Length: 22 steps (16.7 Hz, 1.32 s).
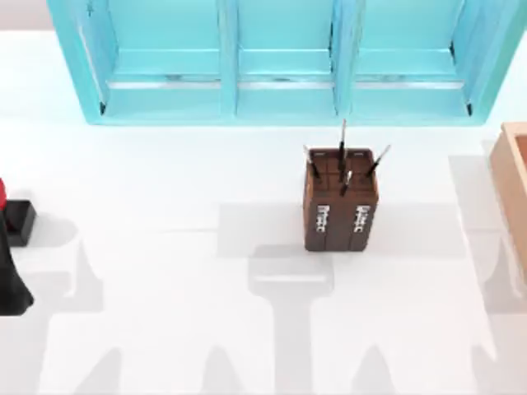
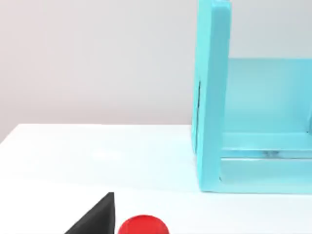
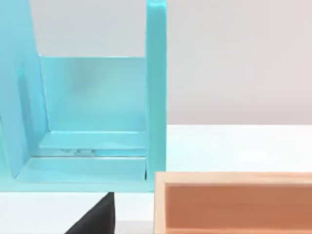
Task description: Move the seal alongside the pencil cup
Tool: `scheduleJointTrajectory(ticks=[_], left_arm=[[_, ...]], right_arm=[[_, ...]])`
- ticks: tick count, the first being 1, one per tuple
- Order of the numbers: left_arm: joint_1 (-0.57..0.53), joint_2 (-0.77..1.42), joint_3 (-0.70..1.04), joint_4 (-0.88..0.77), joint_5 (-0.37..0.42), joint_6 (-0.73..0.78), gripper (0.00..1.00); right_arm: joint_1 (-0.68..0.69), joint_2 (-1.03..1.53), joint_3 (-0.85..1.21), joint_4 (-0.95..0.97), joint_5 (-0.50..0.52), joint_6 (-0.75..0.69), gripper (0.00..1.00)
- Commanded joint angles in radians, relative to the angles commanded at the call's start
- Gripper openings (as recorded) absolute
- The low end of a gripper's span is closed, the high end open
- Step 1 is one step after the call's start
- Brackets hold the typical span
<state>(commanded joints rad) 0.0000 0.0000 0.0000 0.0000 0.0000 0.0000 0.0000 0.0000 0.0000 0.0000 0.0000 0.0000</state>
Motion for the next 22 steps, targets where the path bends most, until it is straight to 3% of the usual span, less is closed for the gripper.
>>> scheduleJointTrajectory(ticks=[4,8,22], left_arm=[[0.003,0.03,0.031,-0.027,-0.001,0.003,1.0],[0.013,0.218,0.218,-0.177,-0.001,0.019,1.0],[0.073,1.576,1.366,-1.085,0.005,0.095,1.0]], right_arm=[[0.0,0.0,0.0,0.0,0.0,0.0,1.0],[0.0,0.0,0.0,0.0,0.0,0.0,1.0],[0.0,0.0,0.0,0.0,0.0,0.0,1.0]])
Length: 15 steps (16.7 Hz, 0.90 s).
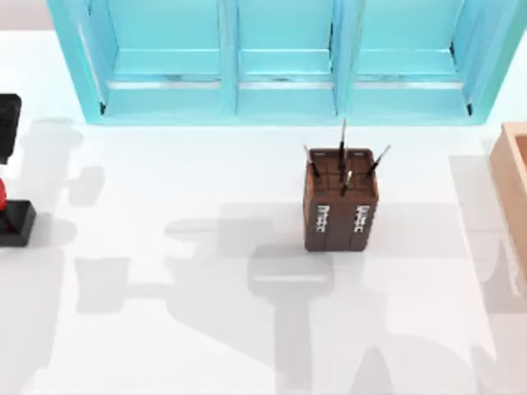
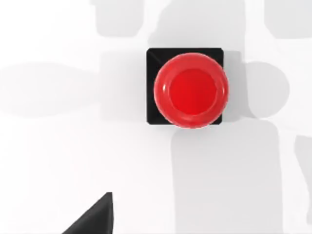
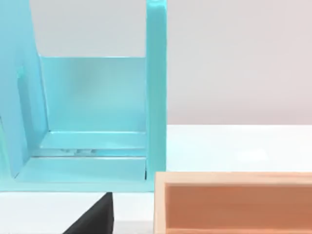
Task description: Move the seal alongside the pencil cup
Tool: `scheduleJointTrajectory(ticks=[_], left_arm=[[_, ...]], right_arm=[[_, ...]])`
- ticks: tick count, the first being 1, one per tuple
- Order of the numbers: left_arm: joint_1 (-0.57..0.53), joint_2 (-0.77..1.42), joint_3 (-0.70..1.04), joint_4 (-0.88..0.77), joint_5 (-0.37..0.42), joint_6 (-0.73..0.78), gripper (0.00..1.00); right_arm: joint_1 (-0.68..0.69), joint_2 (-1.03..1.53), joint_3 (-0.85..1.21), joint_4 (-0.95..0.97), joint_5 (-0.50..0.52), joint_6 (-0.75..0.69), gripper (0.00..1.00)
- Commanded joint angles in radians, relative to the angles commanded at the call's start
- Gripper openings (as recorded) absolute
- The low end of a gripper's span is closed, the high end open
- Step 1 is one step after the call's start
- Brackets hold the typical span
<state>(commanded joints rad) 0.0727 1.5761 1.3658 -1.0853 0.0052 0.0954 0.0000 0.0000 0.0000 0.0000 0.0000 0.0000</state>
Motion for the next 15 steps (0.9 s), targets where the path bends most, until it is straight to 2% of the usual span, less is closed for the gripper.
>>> scheduleJointTrajectory(ticks=[4,7,15], left_arm=[[0.014,0.26,0.245,-0.175,-0.002,0.016,1.0],[0.02,0.369,0.354,-0.248,-0.003,0.023,1.0],[0.017,0.392,0.36,-0.245,-0.004,0.023,1.0]], right_arm=[[0.0,0.0,0.0,0.0,0.0,0.0,1.0],[0.0,0.0,0.0,0.0,0.0,0.0,1.0],[0.0,0.0,0.0,0.0,0.0,0.0,1.0]])
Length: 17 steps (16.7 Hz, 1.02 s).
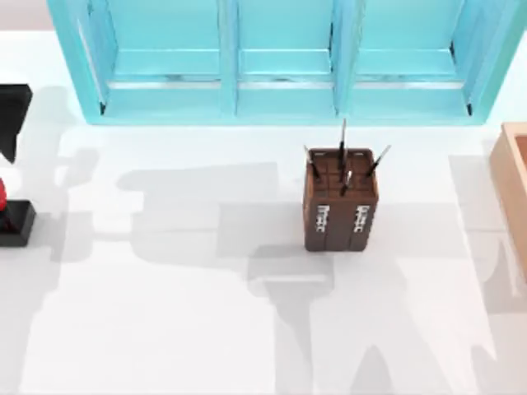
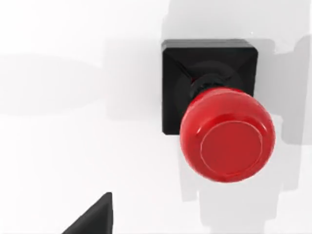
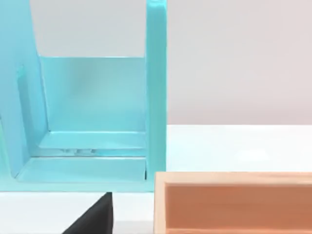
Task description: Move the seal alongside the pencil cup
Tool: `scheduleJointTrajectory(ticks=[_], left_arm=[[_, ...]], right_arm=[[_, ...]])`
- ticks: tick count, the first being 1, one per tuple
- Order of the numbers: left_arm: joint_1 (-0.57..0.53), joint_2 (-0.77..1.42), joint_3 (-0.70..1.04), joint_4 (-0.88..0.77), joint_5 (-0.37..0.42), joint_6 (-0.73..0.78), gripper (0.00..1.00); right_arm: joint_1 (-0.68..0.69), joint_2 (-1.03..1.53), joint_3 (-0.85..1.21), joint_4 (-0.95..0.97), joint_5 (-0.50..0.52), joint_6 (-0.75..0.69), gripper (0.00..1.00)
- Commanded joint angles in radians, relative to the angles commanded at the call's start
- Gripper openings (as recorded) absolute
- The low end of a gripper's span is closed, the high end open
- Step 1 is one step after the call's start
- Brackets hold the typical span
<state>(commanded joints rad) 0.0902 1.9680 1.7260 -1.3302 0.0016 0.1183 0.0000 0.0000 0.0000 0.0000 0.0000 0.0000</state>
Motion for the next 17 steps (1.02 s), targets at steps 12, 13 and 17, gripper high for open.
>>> scheduleJointTrajectory(ticks=[12,13,17], left_arm=[[0.007,0.065,-0.289,0.355,0.0,0.006,1.0],[0.007,0.065,-0.289,0.355,0.0,0.006,1.0],[0.007,0.065,-0.289,0.355,0.0,0.006,0.7]], right_arm=[[0.0,0.0,0.0,0.0,0.0,0.0,1.0],[0.0,0.0,0.0,0.0,0.0,0.0,1.0],[0.0,0.0,0.0,0.0,0.0,0.0,1.0]])
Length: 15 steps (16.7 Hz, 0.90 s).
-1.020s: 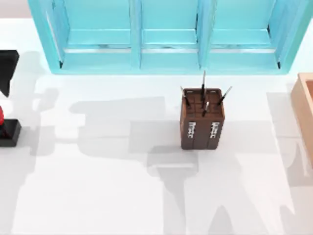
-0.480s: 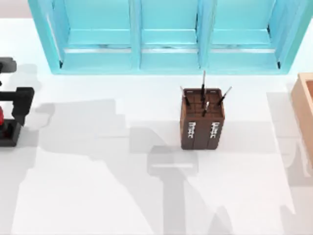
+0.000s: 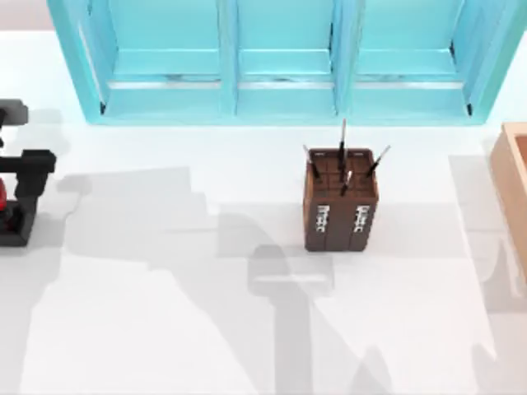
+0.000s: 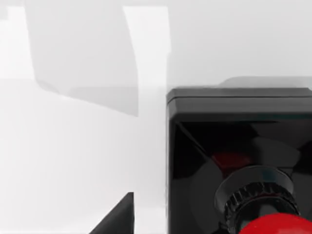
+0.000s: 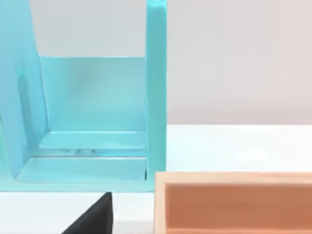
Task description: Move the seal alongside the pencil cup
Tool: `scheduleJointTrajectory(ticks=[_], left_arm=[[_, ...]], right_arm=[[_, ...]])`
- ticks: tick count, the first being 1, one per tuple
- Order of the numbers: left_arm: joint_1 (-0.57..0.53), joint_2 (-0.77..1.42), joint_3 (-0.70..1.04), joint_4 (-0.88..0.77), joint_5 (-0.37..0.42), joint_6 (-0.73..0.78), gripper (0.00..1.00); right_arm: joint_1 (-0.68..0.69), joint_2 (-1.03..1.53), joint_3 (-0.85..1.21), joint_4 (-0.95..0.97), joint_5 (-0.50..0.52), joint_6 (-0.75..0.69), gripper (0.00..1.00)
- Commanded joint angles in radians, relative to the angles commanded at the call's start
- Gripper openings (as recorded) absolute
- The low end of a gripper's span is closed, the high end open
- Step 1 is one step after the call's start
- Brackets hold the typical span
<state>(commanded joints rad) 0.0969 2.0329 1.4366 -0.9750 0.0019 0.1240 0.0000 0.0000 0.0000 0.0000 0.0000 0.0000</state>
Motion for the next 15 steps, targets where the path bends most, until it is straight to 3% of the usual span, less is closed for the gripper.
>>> scheduleJointTrajectory(ticks=[9,15], left_arm=[[0.0,0.0,0.0,0.0,0.0,0.0,0.02],[0.0,0.0,0.0,0.0,0.0,0.0,0.0]], right_arm=[[0.0,0.0,0.0,0.0,0.0,0.0,1.0],[0.0,0.0,0.0,0.0,0.0,0.0,1.0]])
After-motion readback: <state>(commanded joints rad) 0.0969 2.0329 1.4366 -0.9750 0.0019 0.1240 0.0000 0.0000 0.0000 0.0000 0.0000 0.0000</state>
